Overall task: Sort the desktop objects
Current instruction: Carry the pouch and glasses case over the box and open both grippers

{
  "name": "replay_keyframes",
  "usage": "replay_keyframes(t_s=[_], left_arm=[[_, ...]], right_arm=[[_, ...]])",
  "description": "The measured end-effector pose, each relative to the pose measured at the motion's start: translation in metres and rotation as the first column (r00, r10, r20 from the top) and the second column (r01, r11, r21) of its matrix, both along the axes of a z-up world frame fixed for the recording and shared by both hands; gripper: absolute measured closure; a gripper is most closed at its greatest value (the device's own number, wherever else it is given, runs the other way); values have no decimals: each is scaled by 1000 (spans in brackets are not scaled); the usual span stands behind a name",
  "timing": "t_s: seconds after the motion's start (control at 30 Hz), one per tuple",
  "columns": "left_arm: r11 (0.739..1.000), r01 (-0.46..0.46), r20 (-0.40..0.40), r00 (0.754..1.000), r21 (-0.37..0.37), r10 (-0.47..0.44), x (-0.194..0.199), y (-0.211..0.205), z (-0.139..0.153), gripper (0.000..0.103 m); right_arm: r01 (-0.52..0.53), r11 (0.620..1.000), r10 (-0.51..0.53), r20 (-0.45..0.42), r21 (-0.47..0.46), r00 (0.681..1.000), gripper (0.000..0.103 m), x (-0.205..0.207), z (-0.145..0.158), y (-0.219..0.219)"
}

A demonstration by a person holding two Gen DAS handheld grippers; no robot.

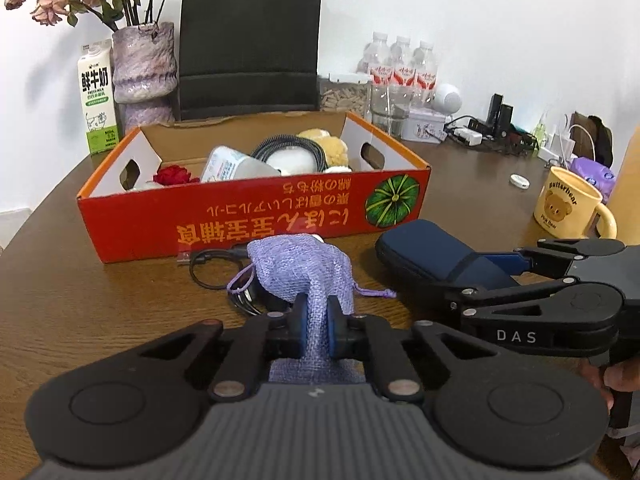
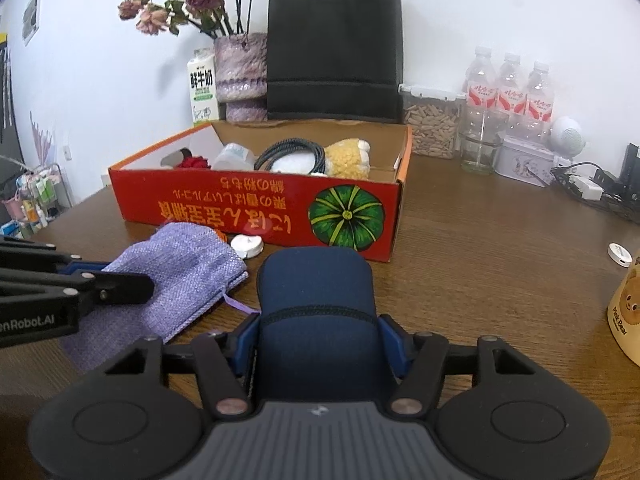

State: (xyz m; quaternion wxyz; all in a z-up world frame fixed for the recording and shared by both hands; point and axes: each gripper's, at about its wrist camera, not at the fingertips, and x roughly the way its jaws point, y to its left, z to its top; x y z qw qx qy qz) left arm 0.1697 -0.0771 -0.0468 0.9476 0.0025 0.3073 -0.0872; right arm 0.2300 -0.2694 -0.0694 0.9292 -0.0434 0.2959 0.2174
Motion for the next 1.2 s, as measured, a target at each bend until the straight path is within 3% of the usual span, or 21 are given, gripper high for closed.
replay_keyframes(t_s=[0.4, 0.63, 0.93, 1.2], left_arm=[[999, -1, 78, 997, -35, 4, -1, 13, 25, 94], [998, -27, 153, 988, -56, 35, 12, 25, 48, 94], [992, -77, 216, 972, -100, 97, 60, 51, 73, 94], [984, -112, 201, 970, -137, 138, 117, 82, 70, 94]], right_arm=[[-5, 998, 1, 54, 61, 999, 43, -4, 26, 11], [-10, 997, 1, 118, 76, 993, 43, 5, 55, 30], [3, 996, -18, 167, 91, 986, 43, 52, 90, 65], [14, 993, -33, 159, 121, 987, 43, 110, 93, 98]])
